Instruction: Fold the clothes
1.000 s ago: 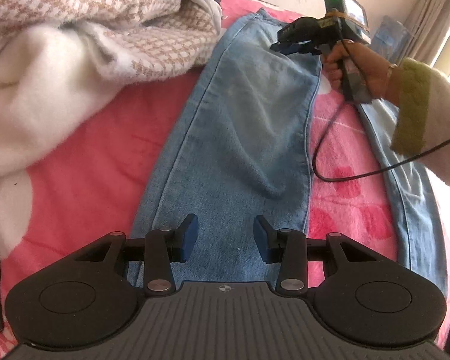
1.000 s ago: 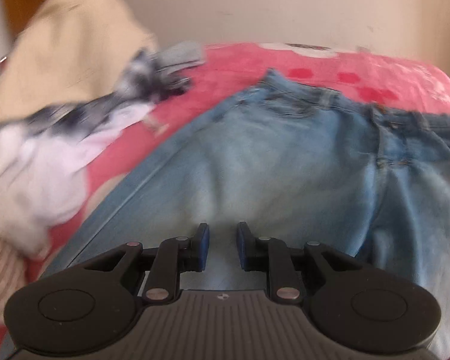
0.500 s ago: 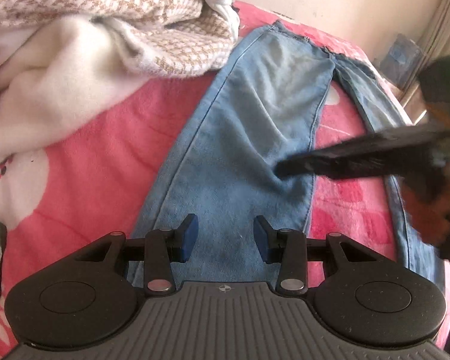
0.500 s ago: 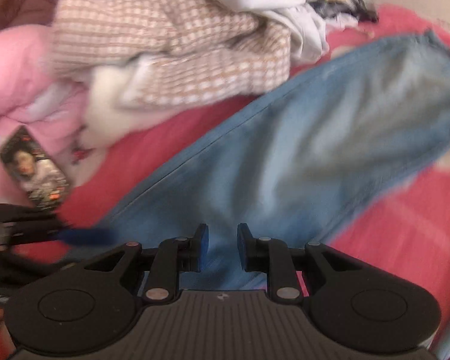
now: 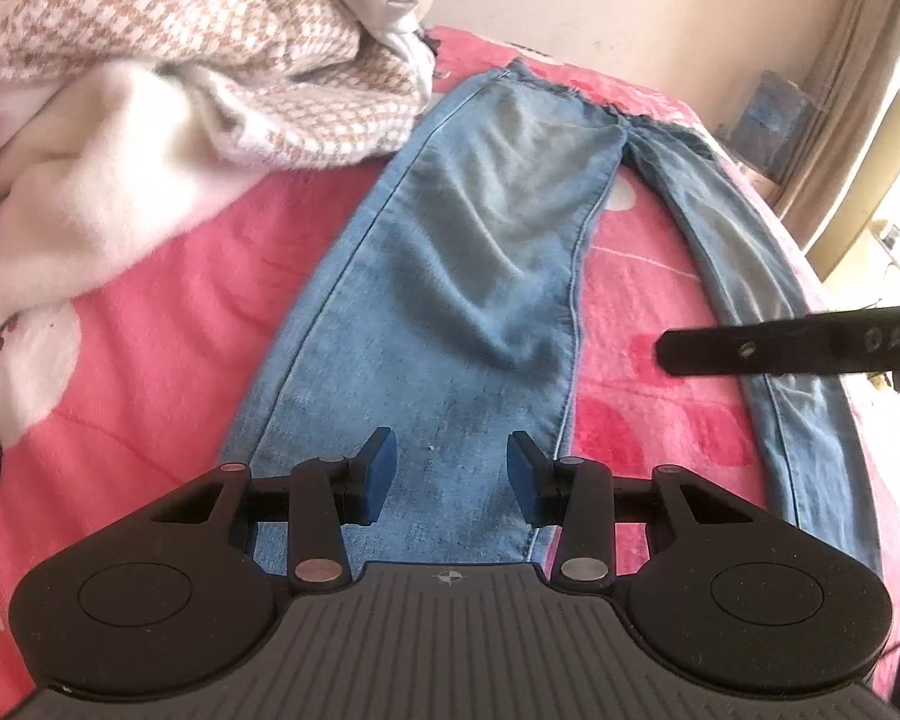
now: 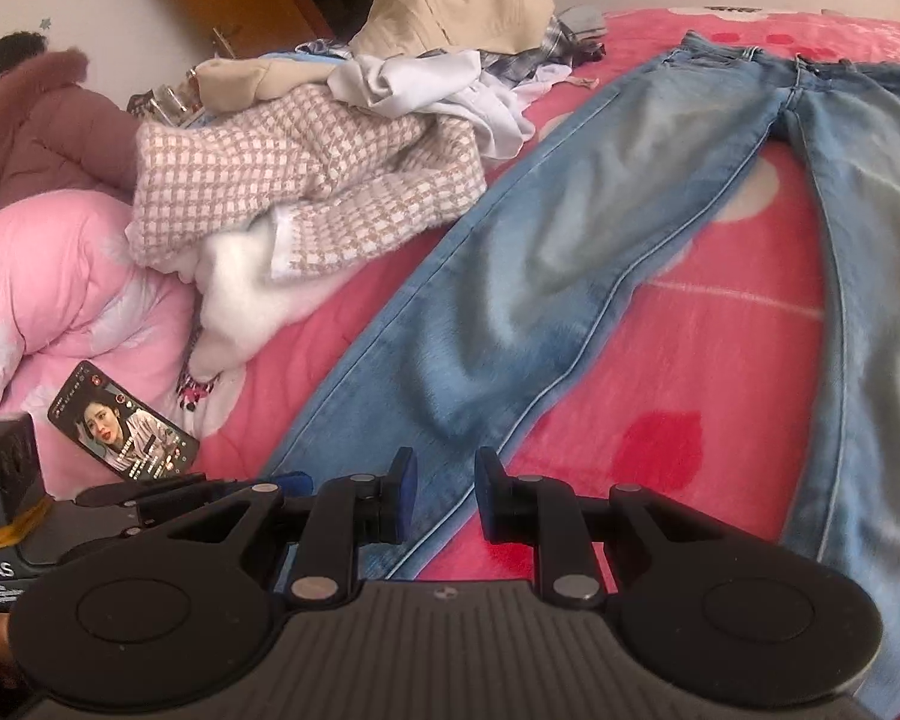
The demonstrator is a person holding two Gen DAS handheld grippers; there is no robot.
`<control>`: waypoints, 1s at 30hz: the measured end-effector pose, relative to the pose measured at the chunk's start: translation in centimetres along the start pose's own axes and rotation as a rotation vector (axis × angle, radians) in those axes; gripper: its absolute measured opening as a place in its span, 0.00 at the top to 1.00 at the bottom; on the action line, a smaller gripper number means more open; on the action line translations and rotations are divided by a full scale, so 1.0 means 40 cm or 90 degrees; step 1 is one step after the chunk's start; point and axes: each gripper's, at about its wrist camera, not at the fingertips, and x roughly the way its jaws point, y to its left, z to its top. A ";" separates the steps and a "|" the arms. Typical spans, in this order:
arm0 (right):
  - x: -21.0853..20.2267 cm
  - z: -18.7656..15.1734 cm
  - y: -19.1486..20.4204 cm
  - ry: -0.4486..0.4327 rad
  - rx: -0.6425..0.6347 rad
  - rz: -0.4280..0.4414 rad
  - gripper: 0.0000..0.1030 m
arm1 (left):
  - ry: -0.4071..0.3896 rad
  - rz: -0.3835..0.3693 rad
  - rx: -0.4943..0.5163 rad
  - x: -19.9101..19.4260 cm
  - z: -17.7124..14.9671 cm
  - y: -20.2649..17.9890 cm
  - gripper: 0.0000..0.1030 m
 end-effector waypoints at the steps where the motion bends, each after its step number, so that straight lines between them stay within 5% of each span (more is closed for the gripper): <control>1: 0.006 -0.003 0.006 -0.002 -0.003 -0.003 0.78 | -0.002 -0.001 0.003 -0.002 -0.001 -0.001 0.61; 15: 0.215 0.126 -0.002 -0.024 -0.035 -0.059 0.78 | 0.044 0.001 0.060 0.018 -0.062 0.020 0.61; 21: 0.303 0.083 0.029 -0.009 -0.110 -0.095 0.77 | 0.048 -0.004 0.072 0.020 -0.061 0.023 0.61; 30: 0.211 -0.029 0.074 0.095 -0.151 0.021 0.75 | 0.050 -0.009 0.064 -0.003 -0.085 0.027 0.61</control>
